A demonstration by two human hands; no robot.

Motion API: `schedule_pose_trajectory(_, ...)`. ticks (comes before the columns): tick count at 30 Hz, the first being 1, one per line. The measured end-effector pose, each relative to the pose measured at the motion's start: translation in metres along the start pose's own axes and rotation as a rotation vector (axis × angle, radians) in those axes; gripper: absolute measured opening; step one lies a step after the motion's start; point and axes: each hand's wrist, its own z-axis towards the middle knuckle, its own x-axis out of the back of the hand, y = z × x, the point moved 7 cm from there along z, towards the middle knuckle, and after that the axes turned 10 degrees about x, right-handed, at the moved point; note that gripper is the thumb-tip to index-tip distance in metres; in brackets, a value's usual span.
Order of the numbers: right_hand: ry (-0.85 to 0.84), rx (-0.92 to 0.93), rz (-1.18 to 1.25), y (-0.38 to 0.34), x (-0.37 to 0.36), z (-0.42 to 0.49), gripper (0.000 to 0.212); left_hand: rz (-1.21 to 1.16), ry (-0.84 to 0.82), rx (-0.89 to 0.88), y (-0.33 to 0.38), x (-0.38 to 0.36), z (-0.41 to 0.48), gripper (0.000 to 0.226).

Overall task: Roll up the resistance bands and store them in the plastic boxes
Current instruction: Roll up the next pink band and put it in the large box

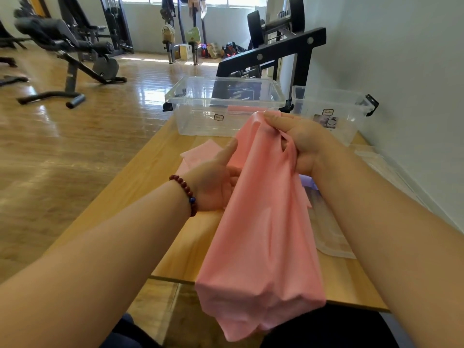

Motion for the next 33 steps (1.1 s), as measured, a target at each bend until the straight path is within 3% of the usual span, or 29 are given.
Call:
schedule_pose_trajectory(4, -0.020, -0.013, 0.041, 0.002, 0.001, 0.001, 0.015, 0.012, -0.094, -0.050, 0.000, -0.010, -0.003, 0.090)
schedule_pose_trajectory(10, 0.014, -0.045, 0.049, 0.007, 0.011, 0.001, 0.019, -0.102, -0.104, -0.176, 0.007, -0.009, -0.009, 0.037)
schedule_pose_trajectory(14, 0.068, -0.117, 0.154, 0.015, 0.014, -0.006, 0.024, -0.236, 0.018, -0.337, 0.020, 0.012, -0.012, 0.049)
schedule_pose_trajectory(16, 0.001, -0.198, 0.145, 0.024, 0.007, -0.016, 0.038, -0.294, 0.113, -0.394, 0.029, 0.022, -0.016, 0.061)
schedule_pose_trajectory(18, -0.148, -0.289, 0.090, 0.035, -0.006, -0.029, 0.048, -0.293, 0.170, -0.423, 0.040, 0.026, -0.021, 0.057)
schedule_pose_trajectory(19, -0.225, -0.326, 0.072, 0.040, -0.011, -0.036, 0.046, -0.282, 0.188, -0.440, 0.046, 0.025, -0.024, 0.049)
schedule_pose_trajectory(21, -0.313, -0.337, 0.014, 0.044, -0.019, -0.044, 0.020, -0.262, 0.242, -0.456, 0.058, 0.028, -0.027, 0.040)
schedule_pose_trajectory(22, -0.291, -0.301, -0.018, 0.044, -0.018, -0.041, 0.014, -0.263, 0.257, -0.452, 0.062, 0.030, -0.028, 0.041)
schedule_pose_trajectory(24, -0.174, -0.181, -0.042, 0.037, -0.010, -0.030, 0.021, -0.278, 0.266, -0.411, 0.065, 0.033, -0.030, 0.044)
schedule_pose_trajectory(28, 0.040, -0.045, 0.033, 0.015, 0.000, -0.017, 0.006, -0.200, 0.198, -0.208, 0.038, 0.027, -0.027, 0.061)
schedule_pose_trajectory(31, 0.082, 0.002, -0.032, 0.007, 0.004, -0.011, 0.004, -0.132, 0.113, -0.086, 0.007, 0.015, -0.018, 0.084)
schedule_pose_trajectory(33, 0.079, 0.011, -0.043, 0.005, 0.003, -0.010, 0.003, -0.093, 0.077, -0.028, -0.006, 0.008, -0.012, 0.085)
